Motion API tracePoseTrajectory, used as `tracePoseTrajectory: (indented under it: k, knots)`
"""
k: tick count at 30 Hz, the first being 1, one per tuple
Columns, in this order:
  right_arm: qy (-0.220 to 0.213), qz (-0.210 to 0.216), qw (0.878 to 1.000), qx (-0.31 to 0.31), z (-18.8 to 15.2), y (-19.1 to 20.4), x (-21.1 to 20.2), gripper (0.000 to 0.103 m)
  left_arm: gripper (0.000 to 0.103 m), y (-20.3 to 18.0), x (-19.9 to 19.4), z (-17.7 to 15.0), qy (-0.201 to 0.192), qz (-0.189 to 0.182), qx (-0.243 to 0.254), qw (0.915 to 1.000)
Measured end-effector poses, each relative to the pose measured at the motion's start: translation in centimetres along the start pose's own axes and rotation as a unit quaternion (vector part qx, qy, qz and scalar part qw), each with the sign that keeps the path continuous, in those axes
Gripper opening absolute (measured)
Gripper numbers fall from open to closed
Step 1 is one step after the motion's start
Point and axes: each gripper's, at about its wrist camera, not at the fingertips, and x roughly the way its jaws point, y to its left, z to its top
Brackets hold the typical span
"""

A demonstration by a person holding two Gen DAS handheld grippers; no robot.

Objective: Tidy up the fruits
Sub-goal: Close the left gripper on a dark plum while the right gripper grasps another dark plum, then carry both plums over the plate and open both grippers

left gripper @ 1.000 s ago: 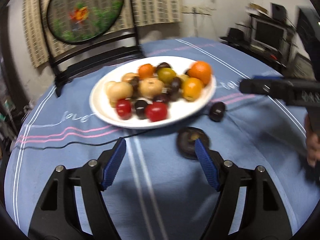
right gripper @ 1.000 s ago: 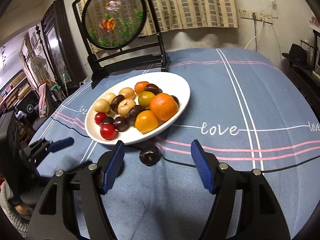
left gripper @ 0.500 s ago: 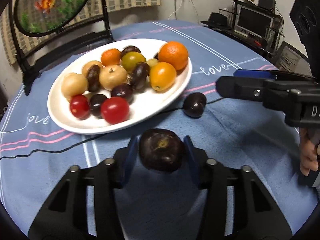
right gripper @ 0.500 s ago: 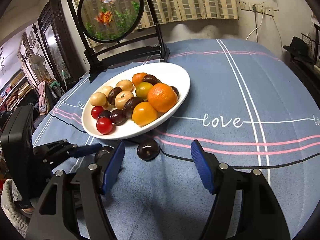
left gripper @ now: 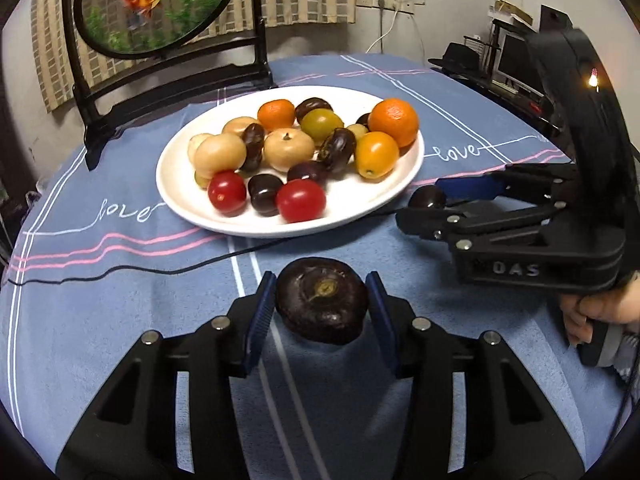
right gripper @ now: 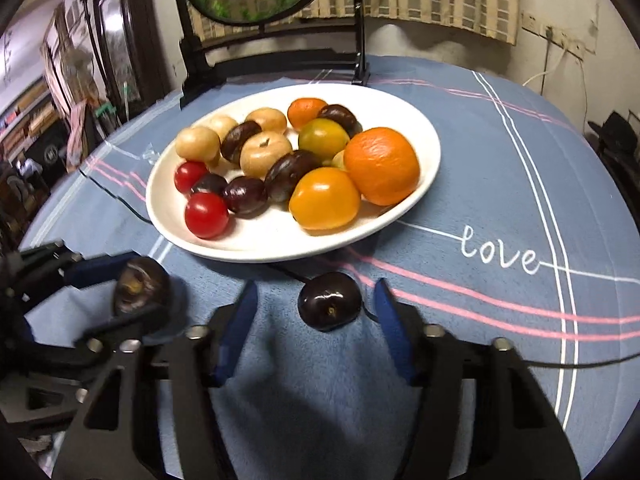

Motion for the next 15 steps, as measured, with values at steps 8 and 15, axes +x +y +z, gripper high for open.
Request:
tracePoseTrajectory:
  k: [8,15]
  knots:
    - [-0.003,-0.007,1.000,0.000,-0.2,-0.7,0.1,0.031,0.047,0.2,0.6,-0.1,0.009,-0.003,-0.004,1.0000]
    - [-0.030,0.014,0.999,0.014,-0.5,-0.9,-2.2,0.031,0.047,0.5,-0.7,0.1,-0.017,0.004,-0.012,0.9998]
